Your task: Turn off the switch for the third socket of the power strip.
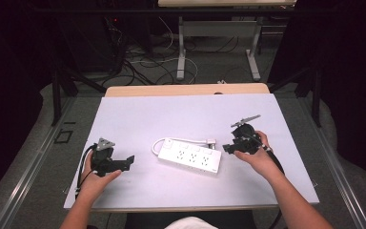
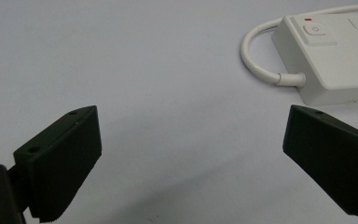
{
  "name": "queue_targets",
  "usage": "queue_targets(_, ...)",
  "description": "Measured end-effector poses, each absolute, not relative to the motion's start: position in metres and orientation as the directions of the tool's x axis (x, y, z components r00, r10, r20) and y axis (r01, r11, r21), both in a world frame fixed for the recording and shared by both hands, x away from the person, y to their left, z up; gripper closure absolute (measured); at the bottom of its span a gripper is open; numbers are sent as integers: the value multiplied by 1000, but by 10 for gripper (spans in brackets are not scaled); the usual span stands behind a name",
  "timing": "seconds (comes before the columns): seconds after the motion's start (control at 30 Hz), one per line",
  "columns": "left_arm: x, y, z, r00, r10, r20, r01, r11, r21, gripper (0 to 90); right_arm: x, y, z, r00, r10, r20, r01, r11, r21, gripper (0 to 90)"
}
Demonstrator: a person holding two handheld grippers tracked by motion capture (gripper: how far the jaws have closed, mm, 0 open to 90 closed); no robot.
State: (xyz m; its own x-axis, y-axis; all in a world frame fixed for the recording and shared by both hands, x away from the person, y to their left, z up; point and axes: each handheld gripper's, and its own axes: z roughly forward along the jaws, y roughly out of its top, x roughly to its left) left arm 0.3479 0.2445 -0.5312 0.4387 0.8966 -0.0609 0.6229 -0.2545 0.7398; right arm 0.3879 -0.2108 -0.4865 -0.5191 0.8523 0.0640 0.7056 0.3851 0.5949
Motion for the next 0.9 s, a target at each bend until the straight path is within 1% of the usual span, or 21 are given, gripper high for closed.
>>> queue_targets(0.03,348,244,-531,435,898,-68,626,-246,740,43,388,-208,-487,-513,855,77,711,374,595,497)
queue_targets(0.1,348,245,-531,440,896,-67,631,-255,733,48,391,-205,-487,-522,851,63,707,390,589,524)
queue_targets(0.23,348,245,-531,436,898,-67,629,-251,736,53,393,-200,-488,-533,843,68,709,402,579,554)
queue_targets(0.33,348,245,-532,432,899,-70,629,-245,738,56,394,-193,-489,-552,831,71,700,415,580,605)
queue_targets(0.43,348,245,-532,436,898,-62,625,-252,738,58,394,-190,-488,-554,829,78,710,422,564,628)
queue_targets(0.47,348,245,-532,436,898,-63,625,-252,739,58,395,-187,-489,-559,826,71,706,429,564,661)
queue_targets(0.53,348,245,-531,435,898,-63,627,-252,737,58,396,-186,-488,-565,822,77,707,434,559,669)
queue_targets(0.57,348,245,-531,435,898,-63,626,-252,738,60,397,-183,-490,-569,819,79,702,433,566,688)
queue_targets(0.7,348,244,-532,423,903,-75,630,-234,741,60,399,-179,-491,-582,809,81,705,453,545,707)
queue_targets(0.9,348,245,-531,422,904,-74,632,-235,738,63,400,-173,-492,-584,807,88,709,455,538,738)
